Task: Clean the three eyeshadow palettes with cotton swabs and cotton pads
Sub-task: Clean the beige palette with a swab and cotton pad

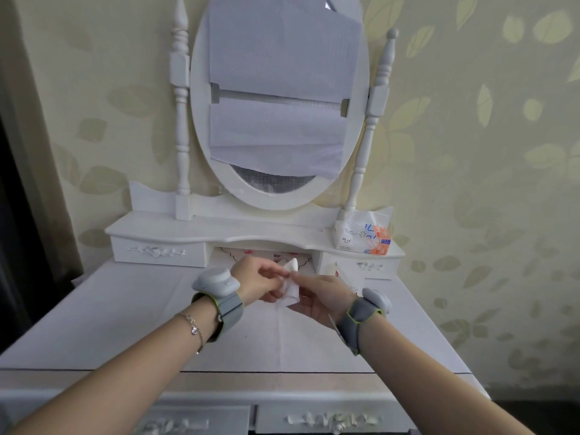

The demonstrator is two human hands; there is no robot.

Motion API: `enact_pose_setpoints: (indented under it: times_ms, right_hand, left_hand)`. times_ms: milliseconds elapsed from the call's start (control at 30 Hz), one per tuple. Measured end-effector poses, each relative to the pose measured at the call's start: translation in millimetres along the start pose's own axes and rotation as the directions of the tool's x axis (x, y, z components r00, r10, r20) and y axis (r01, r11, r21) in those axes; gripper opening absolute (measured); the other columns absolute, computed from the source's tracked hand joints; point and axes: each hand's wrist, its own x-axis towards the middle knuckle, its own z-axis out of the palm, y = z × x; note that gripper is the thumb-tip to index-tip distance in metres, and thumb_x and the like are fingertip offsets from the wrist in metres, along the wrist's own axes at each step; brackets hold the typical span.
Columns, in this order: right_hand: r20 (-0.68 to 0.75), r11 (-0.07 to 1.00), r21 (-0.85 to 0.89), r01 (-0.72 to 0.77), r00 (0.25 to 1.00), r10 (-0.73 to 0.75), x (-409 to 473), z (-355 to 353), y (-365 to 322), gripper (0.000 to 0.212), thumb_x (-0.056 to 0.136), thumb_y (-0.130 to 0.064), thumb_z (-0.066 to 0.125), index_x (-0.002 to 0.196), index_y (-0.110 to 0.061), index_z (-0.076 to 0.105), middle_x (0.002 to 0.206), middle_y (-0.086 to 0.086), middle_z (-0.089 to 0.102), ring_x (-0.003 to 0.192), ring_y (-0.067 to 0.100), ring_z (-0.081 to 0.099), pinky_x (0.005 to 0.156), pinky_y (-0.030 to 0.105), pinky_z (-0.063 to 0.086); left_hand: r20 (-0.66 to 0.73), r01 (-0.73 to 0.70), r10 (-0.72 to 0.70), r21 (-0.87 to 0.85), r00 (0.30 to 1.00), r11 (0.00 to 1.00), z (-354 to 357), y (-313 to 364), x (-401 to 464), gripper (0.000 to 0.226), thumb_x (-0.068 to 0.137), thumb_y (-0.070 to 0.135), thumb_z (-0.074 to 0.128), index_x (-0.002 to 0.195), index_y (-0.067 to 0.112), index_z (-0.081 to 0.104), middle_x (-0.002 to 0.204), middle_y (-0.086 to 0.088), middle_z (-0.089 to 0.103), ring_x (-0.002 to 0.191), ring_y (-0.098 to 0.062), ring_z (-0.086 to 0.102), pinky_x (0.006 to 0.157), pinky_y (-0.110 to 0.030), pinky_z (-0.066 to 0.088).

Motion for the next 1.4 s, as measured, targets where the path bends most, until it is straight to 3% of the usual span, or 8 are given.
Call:
enact_pose_setpoints:
  times_ms: [133,300,700,933,1100,1200,1333,1400]
  right_hand:
    - [0.035,1.0,-0.018,0.0,0.999,0.0,-0.8,-3.9,2.1,0.027,0.087,0.008,0.054,0.068,-0.005,0.069,0.068,0.009,0.07,0.06,0.017,0.068,0.063,0.027,0.059]
    - [0.062,0.997,-0.076,-0.002,0.998,0.006,0.1,-6.0,2.5,0.012,0.088,0.004,0.055,0.094,0.0,0.064,0.078,0.009,0.07,0.068,0.016,0.069,0.065,0.024,0.059]
    - [-0.006,0.959,-0.284,0.021,1.0,-0.024,-3.9,-5.8,-3.7,0.011,0.084,-0.004,0.065,0.084,-0.011,0.056,0.079,0.006,0.063,0.07,0.014,0.062,0.067,0.023,0.054]
    - [-0.003,0.973,-0.066,-0.22,0.975,0.221,-10.6,-3.0,-5.1,0.038,0.088,-0.026,0.063,0.1,0.01,0.059,0.084,0.027,0.067,0.069,0.03,0.071,0.062,0.034,0.06]
    - [-0.013,0.981,0.07,-0.182,0.983,0.183,-3.0,10.8,2.2,0.022,0.09,-0.013,0.06,0.094,0.009,0.061,0.071,0.018,0.071,0.061,0.022,0.071,0.059,0.029,0.06]
    - [-0.141,0.987,0.11,-0.114,0.982,0.129,-0.1,13.4,5.3,0.014,0.088,-0.001,0.059,0.077,0.008,0.059,0.053,0.016,0.066,0.045,0.02,0.066,0.044,0.025,0.055]
    - [-0.284,0.957,-0.289,0.023,0.953,-0.109,6.1,-1.9,12.5,0.028,0.084,0.001,0.06,0.057,-0.006,0.061,0.059,0.014,0.063,0.052,0.021,0.061,0.059,0.03,0.059]
    - [-0.247,0.606,-0.795,0.031,0.895,-0.37,11.9,-18.9,14.4,0.034,0.083,-0.012,0.057,0.05,-0.013,0.06,0.062,0.013,0.061,0.058,0.02,0.054,0.06,0.03,0.052]
  left_hand:
    - [0.084,-0.116,0.102,0.192,0.991,0.974,-7.6,-3.0,0.0,0.028,0.07,0.011,0.077,0.091,0.027,0.07,0.087,0.002,0.057,0.067,-0.016,0.056,0.069,-0.025,0.05]
    - [0.132,-0.191,0.156,0.316,0.979,0.929,-10.6,-3.6,-2.3,0.043,0.044,0.046,0.072,0.087,0.043,0.065,0.106,0.022,0.051,0.099,-0.004,0.056,0.086,-0.024,0.048]
    - [-0.041,-0.218,0.271,0.484,0.962,0.847,1.7,-11.7,-7.5,0.008,0.076,0.013,0.068,0.082,0.017,0.071,0.049,0.023,0.056,0.061,0.016,0.052,0.058,-0.001,0.036]
    - [-0.145,-0.233,0.344,0.495,0.928,0.837,2.4,-13.7,0.9,0.029,0.064,0.022,0.051,0.075,0.009,0.075,0.078,-0.011,0.063,0.071,-0.028,0.058,0.058,-0.022,0.036]
    - [-0.12,-0.247,0.373,0.562,0.92,0.789,13.2,-18.6,-2.5,0.021,0.08,0.028,0.061,0.085,0.013,0.074,0.083,0.005,0.058,0.076,-0.022,0.058,0.058,-0.01,0.036]
    - [-0.025,-0.301,0.357,0.486,0.934,0.821,16.0,-29.4,-2.4,0.034,0.071,0.036,0.052,0.094,0.022,0.074,0.076,0.018,0.049,0.07,-0.011,0.058,0.071,-0.026,0.046]
    - [0.103,-0.285,0.267,0.405,0.958,0.869,12.0,-37.9,-5.7,0.045,0.077,0.009,0.065,0.119,0.023,0.061,0.093,0.017,0.053,0.078,0.005,0.054,0.071,-0.004,0.039]
    - [0.095,-0.264,0.247,0.422,0.964,0.867,6.6,-43.9,-4.7,0.044,0.078,0.007,0.063,0.12,0.022,0.058,0.097,0.012,0.057,0.084,0.006,0.051,0.07,0.001,0.035]
